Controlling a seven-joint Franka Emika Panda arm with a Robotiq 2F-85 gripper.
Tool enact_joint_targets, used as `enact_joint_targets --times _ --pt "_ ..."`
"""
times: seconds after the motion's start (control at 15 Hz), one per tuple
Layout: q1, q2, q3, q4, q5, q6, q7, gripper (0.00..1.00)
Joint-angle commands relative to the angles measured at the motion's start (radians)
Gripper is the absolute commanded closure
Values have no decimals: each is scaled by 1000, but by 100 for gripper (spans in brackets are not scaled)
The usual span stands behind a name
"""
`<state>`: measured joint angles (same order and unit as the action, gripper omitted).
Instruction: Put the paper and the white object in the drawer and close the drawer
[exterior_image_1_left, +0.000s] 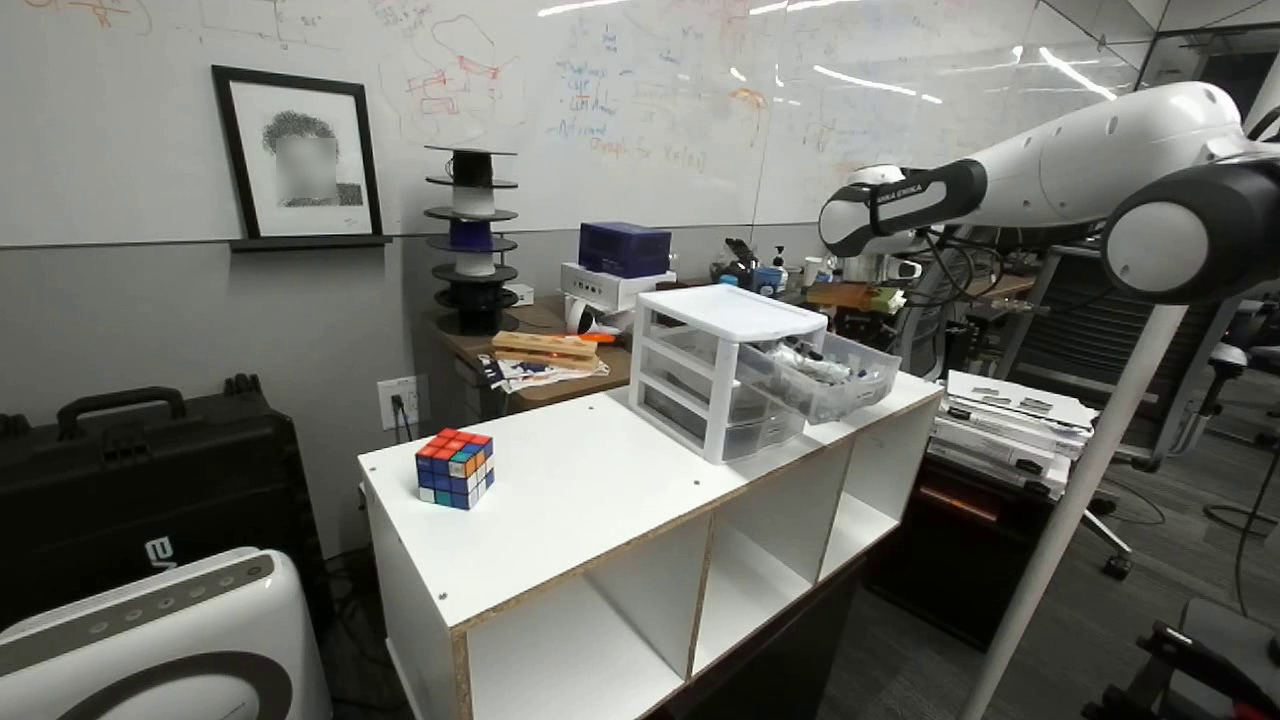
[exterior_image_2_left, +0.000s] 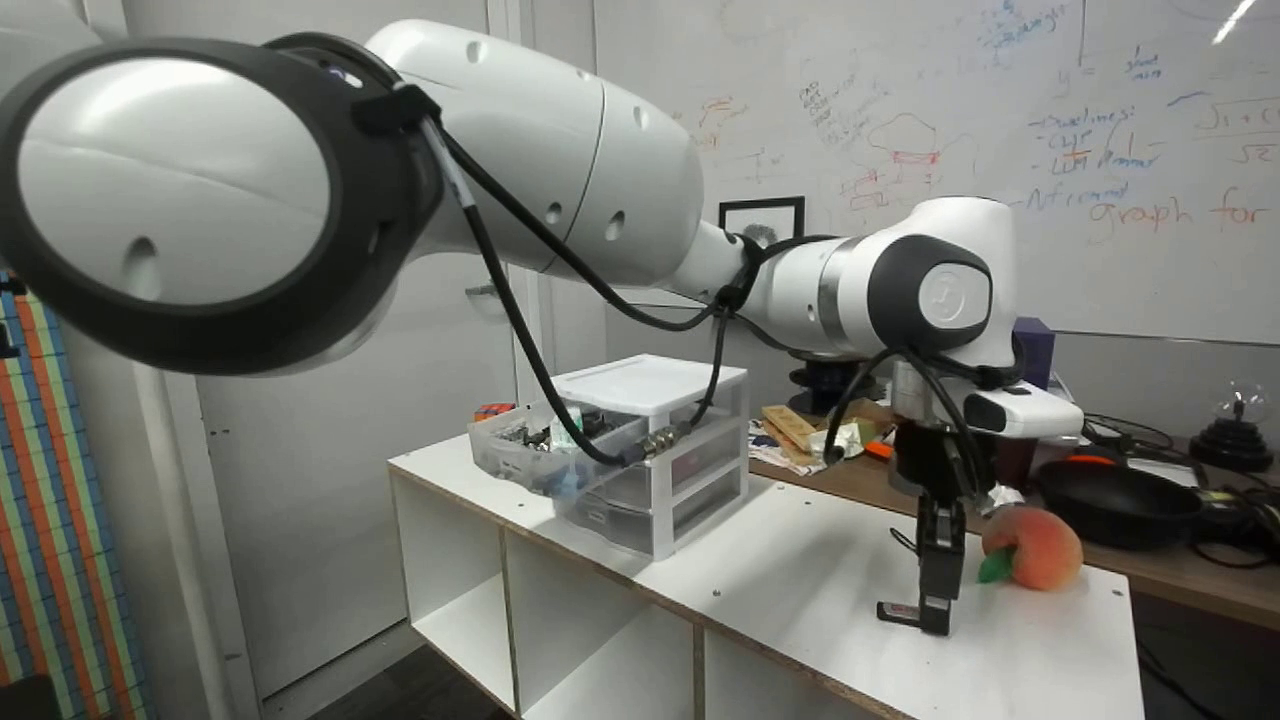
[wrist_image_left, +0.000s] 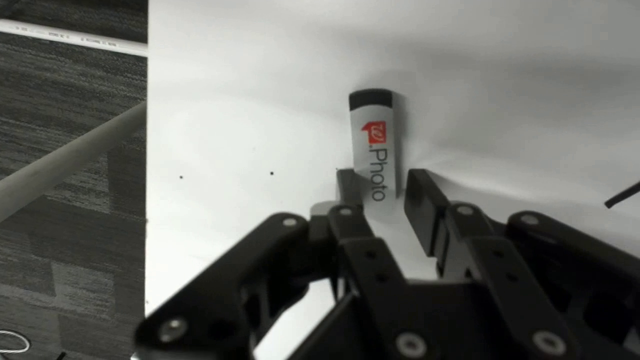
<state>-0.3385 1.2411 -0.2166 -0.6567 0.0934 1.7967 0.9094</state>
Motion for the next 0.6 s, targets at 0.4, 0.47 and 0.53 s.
enact_joint_targets --times 0.4,0.47,0.53 --pt "-8 -17 13 5 1 -3 -65 95" --pt "-9 -39 12 -10 -5 -15 -97 95" --pt "-10 -60 11 -25 -4 -20 -123 95"
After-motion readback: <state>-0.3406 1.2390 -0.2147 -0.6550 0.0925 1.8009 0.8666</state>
